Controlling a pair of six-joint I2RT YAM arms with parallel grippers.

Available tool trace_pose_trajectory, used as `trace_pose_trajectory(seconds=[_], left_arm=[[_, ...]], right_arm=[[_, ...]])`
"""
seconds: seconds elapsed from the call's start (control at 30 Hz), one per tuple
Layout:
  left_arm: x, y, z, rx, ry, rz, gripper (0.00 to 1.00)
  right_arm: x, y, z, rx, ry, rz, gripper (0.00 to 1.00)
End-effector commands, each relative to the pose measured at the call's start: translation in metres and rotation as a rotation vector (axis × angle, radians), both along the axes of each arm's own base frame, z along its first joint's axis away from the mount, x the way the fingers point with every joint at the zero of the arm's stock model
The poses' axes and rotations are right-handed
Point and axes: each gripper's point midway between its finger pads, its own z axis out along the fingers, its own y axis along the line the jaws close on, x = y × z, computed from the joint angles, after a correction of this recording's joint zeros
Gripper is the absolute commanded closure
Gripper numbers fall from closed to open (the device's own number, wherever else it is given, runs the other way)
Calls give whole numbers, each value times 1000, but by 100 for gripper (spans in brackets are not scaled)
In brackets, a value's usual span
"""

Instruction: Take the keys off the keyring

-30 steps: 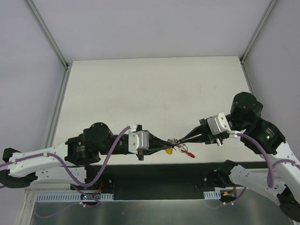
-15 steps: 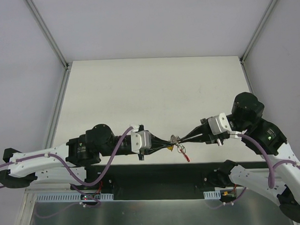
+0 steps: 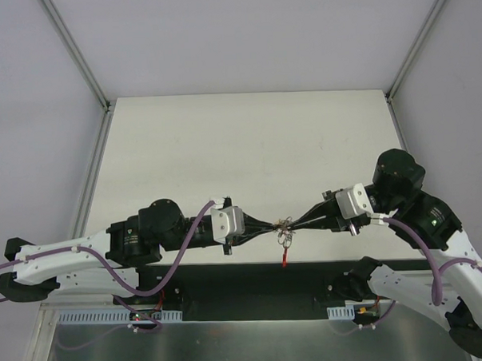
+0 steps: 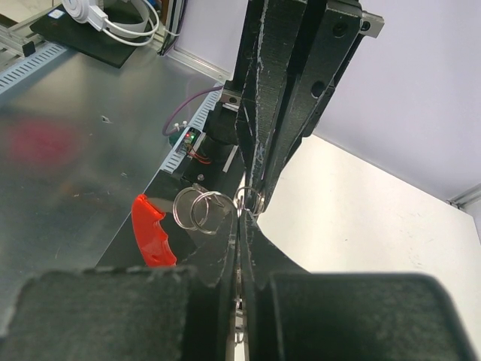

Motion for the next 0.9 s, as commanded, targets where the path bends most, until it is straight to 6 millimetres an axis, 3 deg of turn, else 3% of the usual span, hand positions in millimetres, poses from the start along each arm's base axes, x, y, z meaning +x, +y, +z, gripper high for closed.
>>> trace_pose_trajectory(seconds=[0.0, 0.3, 0.5, 0.67, 0.87], left_arm=[[12, 6, 15, -40, -15, 60, 100], [16, 10, 18, -47, -5, 84, 100], [4, 12, 32, -81, 38, 27, 100], [-4, 10, 29, -52, 71, -13, 100], [-13, 7, 35, -49, 112, -61, 100]], right_arm=[[-18, -7, 20, 67, -69, 76, 99], [-19, -6, 21, 84, -69, 93, 99], [-14, -6, 9, 56, -77, 66, 99], [1, -9, 16, 86, -167, -59, 99], [-1, -15, 4, 26, -198, -47, 99]])
